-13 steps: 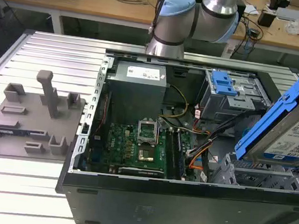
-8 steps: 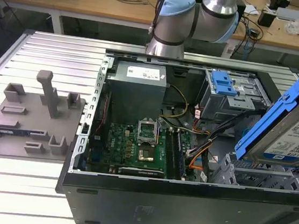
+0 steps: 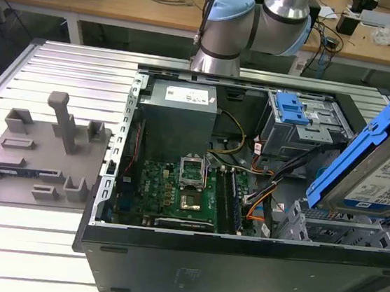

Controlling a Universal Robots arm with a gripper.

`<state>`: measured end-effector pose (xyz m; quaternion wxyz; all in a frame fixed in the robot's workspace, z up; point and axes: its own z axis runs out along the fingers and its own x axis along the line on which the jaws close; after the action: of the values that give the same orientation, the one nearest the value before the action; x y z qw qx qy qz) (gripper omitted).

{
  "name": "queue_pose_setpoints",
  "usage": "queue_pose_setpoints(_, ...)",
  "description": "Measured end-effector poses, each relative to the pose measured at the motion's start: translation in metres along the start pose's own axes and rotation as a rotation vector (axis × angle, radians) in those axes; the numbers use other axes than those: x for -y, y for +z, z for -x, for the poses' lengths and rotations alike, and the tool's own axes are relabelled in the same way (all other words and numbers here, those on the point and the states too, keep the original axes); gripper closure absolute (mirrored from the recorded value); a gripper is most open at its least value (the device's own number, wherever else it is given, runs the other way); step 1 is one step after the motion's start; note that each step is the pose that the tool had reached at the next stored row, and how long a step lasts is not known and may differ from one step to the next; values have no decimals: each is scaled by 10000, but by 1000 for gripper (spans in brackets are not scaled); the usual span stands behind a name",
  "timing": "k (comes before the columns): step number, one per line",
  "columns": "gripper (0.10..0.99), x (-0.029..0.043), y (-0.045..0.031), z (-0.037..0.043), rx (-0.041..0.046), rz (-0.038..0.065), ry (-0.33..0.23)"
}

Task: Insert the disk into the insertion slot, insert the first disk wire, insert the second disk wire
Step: 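Insert the disk into the insertion slot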

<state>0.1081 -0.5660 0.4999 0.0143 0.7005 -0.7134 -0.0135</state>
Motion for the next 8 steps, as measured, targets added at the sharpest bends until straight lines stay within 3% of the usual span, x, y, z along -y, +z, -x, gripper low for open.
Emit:
queue_pose_setpoints(3, 722, 0, 1, 0, 104, -6, -5)
queue_pose_setpoints(5, 722, -1, 2, -1, 325, -16, -16)
queue_pose_setpoints(6, 722, -1, 1, -2, 387, -19, -18)
queue_pose_setpoints(8, 722, -1, 1, -3, 431, -20, -20)
